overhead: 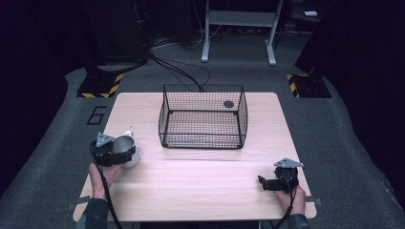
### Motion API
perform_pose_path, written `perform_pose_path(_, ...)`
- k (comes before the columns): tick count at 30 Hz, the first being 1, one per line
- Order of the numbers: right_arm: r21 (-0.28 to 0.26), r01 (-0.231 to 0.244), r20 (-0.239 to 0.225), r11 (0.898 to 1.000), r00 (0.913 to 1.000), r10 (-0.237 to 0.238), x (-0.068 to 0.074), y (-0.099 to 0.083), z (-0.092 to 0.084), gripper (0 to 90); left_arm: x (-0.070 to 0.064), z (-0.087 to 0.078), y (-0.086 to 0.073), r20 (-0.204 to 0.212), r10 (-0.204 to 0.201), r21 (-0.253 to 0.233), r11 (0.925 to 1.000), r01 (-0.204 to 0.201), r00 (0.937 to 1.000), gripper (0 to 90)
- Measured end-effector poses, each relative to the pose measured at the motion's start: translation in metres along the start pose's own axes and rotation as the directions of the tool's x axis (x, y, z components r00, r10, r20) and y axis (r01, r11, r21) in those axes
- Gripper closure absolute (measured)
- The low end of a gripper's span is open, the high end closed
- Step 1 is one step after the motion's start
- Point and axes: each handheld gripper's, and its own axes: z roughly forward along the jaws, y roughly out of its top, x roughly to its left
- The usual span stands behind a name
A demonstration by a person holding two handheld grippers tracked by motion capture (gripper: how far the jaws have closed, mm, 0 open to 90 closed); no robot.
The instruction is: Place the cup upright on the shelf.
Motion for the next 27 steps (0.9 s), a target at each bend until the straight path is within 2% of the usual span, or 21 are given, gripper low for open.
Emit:
perform_pose_path(12, -0.001, 0.000, -0.001, 1.000, 1.0000, 0.000, 0.000, 0.000, 0.000, 0.6, 0.001, -0.001, -0.001, 0.014, 0.016, -0.008, 0.9999, -0.015, 0.9998, 6.1)
perform_pose_path(27, -0.002, 0.004, -0.001, 1.000, 1.0000, -0.004, 0.000, 0.000, 0.000, 0.6, -0.002, -0.018, -0.003, 0.059, 0.043, -0.005, 0.9991, -0.043, 0.9973, 6.1)
